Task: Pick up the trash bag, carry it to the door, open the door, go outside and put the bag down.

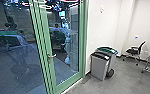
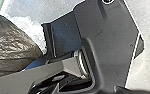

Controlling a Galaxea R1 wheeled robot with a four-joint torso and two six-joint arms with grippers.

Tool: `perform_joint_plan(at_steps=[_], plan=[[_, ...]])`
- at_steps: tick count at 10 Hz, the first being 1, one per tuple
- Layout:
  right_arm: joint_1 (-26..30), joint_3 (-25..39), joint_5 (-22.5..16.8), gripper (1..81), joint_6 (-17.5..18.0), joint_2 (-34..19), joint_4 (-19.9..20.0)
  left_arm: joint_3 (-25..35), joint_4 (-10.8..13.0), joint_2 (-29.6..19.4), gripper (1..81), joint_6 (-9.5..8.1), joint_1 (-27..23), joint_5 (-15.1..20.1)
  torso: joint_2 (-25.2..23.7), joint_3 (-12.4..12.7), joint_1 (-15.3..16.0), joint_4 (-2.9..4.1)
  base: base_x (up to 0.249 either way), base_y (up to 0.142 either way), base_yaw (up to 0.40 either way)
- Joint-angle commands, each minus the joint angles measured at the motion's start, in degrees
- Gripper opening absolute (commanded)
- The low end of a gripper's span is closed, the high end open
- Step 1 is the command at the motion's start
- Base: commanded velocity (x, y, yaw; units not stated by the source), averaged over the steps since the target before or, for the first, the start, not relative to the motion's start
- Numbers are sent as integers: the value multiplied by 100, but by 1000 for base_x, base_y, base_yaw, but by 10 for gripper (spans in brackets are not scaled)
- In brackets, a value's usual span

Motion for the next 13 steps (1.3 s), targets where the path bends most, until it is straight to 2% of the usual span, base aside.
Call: perform_joint_plan(at_steps=[1, 13], plan=[[254, 33, -304, 811, -24, -4, -61, 6, 11, -75, 10, 44, -357, 379, 0, 0, 5, 0, 194, 0, 0], [262, 33, -304, 811, -24, 5, -70, 6, 11, -66, 10, 44, -357, 379, 0, 0, 5, 0, 194, 0, 0]])
